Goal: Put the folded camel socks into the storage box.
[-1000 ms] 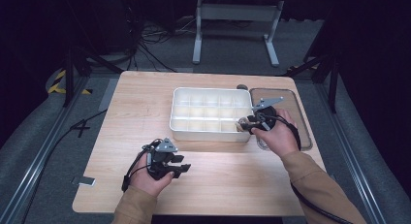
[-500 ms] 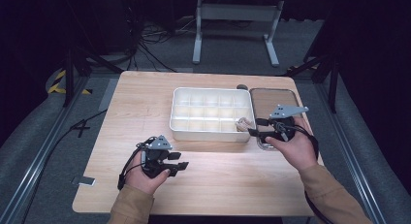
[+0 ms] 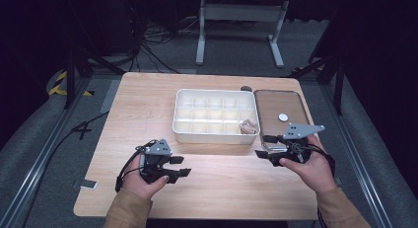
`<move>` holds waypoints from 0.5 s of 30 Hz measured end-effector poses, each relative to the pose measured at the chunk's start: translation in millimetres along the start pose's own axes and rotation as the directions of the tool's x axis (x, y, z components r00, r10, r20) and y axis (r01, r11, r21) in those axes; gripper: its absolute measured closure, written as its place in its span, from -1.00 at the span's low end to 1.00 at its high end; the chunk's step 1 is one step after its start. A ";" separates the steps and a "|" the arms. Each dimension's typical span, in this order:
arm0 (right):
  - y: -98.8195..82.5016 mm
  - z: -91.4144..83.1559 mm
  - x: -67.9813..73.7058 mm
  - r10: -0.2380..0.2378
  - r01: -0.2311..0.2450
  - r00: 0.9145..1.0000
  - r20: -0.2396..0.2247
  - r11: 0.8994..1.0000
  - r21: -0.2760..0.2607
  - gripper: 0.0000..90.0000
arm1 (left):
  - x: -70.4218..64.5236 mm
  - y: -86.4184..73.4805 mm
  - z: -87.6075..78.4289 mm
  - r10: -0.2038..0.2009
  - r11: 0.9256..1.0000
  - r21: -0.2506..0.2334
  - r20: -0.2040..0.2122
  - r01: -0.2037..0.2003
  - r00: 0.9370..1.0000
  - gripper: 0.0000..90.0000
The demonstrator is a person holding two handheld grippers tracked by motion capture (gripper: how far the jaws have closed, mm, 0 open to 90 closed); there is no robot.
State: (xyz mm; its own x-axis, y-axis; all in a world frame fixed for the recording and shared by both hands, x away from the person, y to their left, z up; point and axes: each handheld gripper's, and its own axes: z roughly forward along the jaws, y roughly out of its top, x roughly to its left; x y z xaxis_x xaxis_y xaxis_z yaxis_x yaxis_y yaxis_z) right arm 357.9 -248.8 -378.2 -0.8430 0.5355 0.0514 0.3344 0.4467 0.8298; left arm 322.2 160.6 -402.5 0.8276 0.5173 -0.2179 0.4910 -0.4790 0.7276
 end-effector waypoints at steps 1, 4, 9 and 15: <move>0.0 0.0 0.0 0.000 0.000 1.000 0.000 1.000 0.000 -0.18 | 0.0 0.0 0.0 0.000 1.000 0.000 0.000 0.000 1.000 0.09; -8.9 -2.6 6.6 0.022 -0.022 0.999 -0.024 1.000 0.001 -0.21 | 1.1 -0.5 -0.8 -0.011 1.000 0.002 -0.008 0.011 1.000 0.09; -17.5 -4.0 8.8 0.031 -0.030 0.999 -0.021 0.998 0.063 -0.24 | 3.9 -1.4 0.2 -0.022 0.999 0.038 -0.040 0.023 0.999 0.11; -29.6 1.7 10.1 0.008 -0.004 0.999 -0.042 0.995 0.097 -0.32 | 5.2 -1.8 -0.9 -0.031 0.999 0.042 -0.034 0.033 0.999 0.11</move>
State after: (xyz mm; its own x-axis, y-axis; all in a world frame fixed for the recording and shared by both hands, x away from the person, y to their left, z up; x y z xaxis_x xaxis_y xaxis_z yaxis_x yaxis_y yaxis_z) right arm 340.2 -255.4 -403.2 -0.8569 0.5090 0.0814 0.3774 0.5121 0.7716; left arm 325.3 164.8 -404.4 0.8021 0.5558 -0.2187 0.5291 -0.4914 0.6918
